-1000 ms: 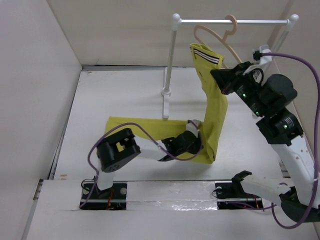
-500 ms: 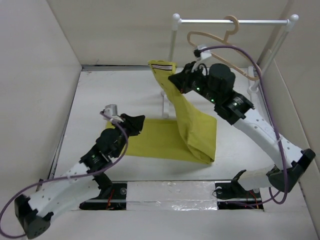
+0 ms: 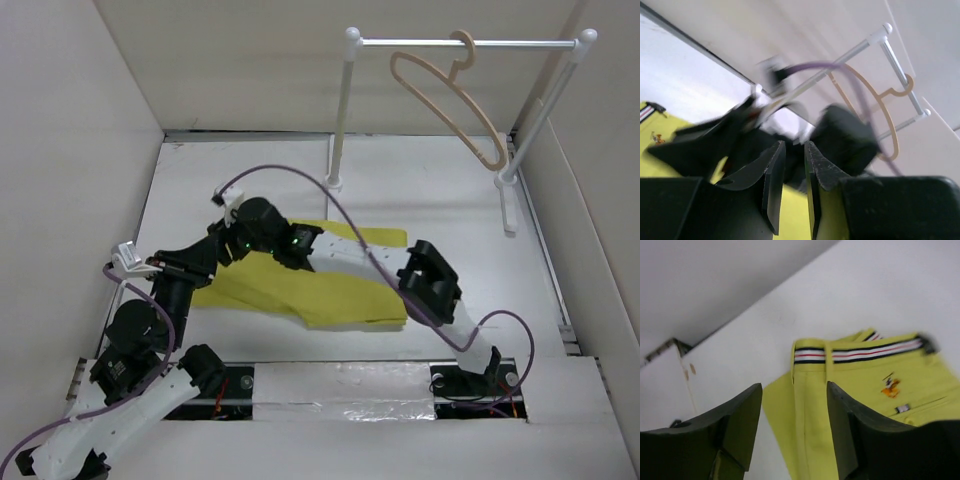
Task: Place the trousers on the hanger
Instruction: Fold the trousers at the center of the board.
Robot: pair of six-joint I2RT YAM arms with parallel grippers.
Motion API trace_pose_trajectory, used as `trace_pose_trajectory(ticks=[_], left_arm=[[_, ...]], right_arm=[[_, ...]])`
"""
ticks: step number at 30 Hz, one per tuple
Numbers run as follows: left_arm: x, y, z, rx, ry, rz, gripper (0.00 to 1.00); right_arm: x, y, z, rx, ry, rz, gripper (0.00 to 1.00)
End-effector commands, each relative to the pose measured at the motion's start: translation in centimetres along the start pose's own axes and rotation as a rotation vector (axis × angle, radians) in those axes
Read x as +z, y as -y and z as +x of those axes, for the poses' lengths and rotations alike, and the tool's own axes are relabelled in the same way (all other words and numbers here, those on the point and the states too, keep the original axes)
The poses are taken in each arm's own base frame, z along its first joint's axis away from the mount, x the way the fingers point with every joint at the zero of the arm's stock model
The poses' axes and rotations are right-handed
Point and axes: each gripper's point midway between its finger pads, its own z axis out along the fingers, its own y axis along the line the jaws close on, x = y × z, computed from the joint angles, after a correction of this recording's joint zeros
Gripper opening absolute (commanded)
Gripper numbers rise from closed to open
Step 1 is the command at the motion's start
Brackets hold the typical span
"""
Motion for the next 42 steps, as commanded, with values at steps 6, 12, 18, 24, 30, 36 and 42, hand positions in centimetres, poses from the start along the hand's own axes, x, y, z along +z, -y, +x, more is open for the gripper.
trace_pose_trajectory(ticks=[6, 12, 18, 24, 30, 36, 42], left_arm=[[-0.2, -1.8, -0.1, -0.034, 0.037, -0.062, 0.23], [2.6, -1.5, 5.1, 0.017, -0.068, -0.053, 0.25], [6.1, -4.4, 13.9, 0.141, -0.226, -0.13, 0.25], [6.6, -7.8, 19.1, 0.182, -0.328, -0.194, 0.25], [5.6, -9.4, 20.1, 0.197, -0.347, -0.187, 0.24], [5.7, -7.3, 20.9, 0.178, -0.374, -0.058, 0.17], [6.7, -5.7, 21.5, 0.221, -0.398, -0.006, 0.14]], right_arm=[[-4.7, -1.5, -5.4, 0.015, 0.159, -0.088, 0.71], [-13.1, 3.5, -2.8, 0.046, 0.167, 0.022, 0.16], [-19.4, 8.2, 6.0, 0.101, 0.066, 0.205, 0.0], [-24.3, 10.3, 11.0, 0.149, 0.025, 0.325, 0.0], [-27.1, 12.8, 18.9, 0.246, -0.071, 0.446, 0.0], [-30.3, 16.1, 23.7, 0.359, -0.058, 0.614, 0.0], [-30.7, 17.1, 22.9, 0.308, -0.105, 0.646, 0.0]])
